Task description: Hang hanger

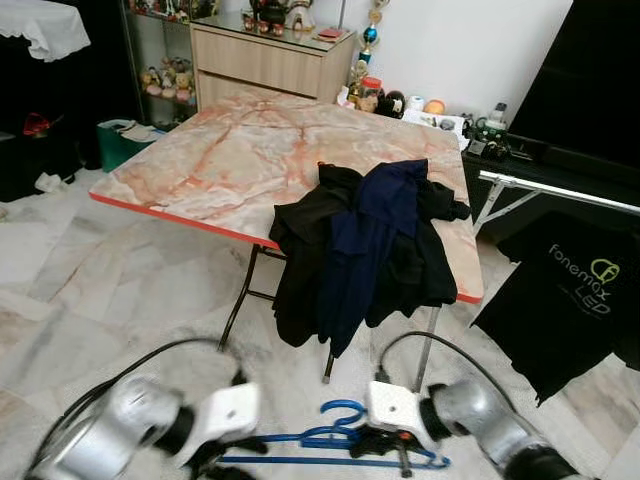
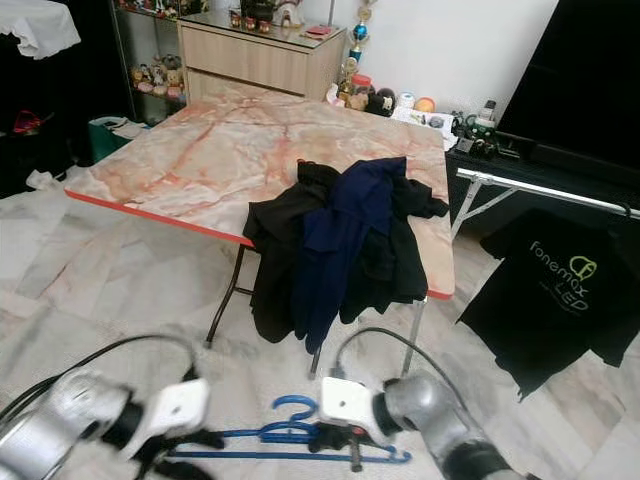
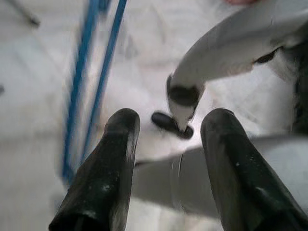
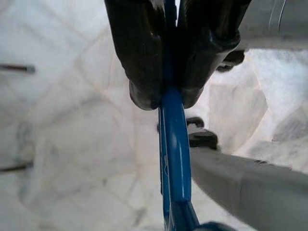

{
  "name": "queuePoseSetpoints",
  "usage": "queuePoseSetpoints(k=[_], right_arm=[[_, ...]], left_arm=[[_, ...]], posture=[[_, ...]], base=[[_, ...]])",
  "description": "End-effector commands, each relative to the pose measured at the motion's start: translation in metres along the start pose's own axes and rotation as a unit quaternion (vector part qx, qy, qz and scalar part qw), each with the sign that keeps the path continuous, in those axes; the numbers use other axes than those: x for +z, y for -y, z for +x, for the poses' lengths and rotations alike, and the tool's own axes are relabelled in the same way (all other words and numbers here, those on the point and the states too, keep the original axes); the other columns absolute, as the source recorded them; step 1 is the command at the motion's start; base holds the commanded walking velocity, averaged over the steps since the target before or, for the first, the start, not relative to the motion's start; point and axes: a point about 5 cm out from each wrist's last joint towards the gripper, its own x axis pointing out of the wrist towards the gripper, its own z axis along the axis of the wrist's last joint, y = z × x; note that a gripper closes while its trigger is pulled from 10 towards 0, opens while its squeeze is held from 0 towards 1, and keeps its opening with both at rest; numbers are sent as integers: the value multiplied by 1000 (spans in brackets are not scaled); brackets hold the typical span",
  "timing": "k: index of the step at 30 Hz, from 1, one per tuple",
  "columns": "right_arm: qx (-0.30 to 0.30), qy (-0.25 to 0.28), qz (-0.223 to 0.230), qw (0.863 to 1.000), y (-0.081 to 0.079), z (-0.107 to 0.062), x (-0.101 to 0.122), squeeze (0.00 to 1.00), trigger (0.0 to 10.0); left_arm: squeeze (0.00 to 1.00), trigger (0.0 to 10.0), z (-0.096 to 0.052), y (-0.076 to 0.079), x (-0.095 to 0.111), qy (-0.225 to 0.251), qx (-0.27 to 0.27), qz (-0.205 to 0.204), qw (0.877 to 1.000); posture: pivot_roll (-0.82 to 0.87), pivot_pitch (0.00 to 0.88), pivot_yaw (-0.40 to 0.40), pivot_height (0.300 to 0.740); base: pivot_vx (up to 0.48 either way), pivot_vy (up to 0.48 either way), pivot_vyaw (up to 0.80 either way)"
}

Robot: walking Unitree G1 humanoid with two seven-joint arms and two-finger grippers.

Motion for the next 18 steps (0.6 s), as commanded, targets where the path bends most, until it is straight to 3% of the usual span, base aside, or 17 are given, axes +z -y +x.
queuePoseSetpoints(k=[1, 2, 3, 4, 5, 6, 7, 9, 11, 12, 15, 16, 18], right_arm=[[-43, 16, 72, 996, -1, -12, -20, 0, 0], [-59, 24, 98, 993, -1, -14, -26, 0, 0], [-77, 30, 117, 990, -1, -15, -30, 0, 0], [-119, 41, 145, 981, 1, -17, -35, 0, 0], [-209, 48, 198, 956, 7, -21, -46, 0, 0], [-251, 44, 225, 940, 9, -23, -51, 0, 0], [-299, 37, 264, 916, 11, -26, -59, 0, 0], [-350, 29, 311, 883, 11, -28, -68, 0, 0], [-403, 50, 372, 835, 6, -29, -78, 0, 0], [-403, 50, 372, 835, 6, -29, -78, 0, 0], [-464, 59, 444, 764, -6, -25, -94, 0, 0], [-473, 61, 465, 746, -10, -21, -97, 0, 0], [-480, 62, 495, 722, -17, -14, -100, 0, 0]], left_arm=[[1000, 10000, -3, -8, -21, -24, 70, -34, 997], [902, 10000, -2, -11, -30, -29, 100, -55, 993], [384, 10000, -1, -14, -36, -26, 125, -66, 990], [0, 10000, 1, -21, -49, -29, 181, -95, 978], [0, 10000, 4, -28, -72, -46, 271, -147, 950], [0, 10000, 5, -28, -83, -60, 300, -171, 936], [0, 10000, 7, -25, -98, -72, 325, -226, 915], [0, 10000, 11, -16, -117, -87, 347, -294, 886], [0, 10000, 24, 10, -146, -127, 373, -347, 851], [0, 10000, 24, 10, -146, -127, 373, -347, 851], [0, 10000, 51, 56, -173, -164, 385, -420, 805], [0, 10000, 59, 68, -177, -173, 383, -436, 796], [0, 10000, 72, 83, -180, -182, 381, -457, 783]], posture=[[209, 0, -150, 740], [208, 0, -148, 740], [207, 0, -147, 740], [205, 0, -144, 740], [197, 0, -139, 740], [194, 0, -135, 740], [189, 0, -128, 740], [189, 0, -128, 740], [166, 0, -117, 740], [166, 0, -117, 740], [160, 0, -106, 740], [159, 0, -104, 740], [159, 0, -105, 740]], base=[[0, 0, 0], [0, 0, 0], [0, 0, 0], [0, 0, 0], [0, 0, 0], [0, 0, 0], [0, 0, 0], [0, 0, 0], [0, 0, 0], [0, 0, 0], [0, 0, 0], [0, 0, 0], [0, 0, 0]])
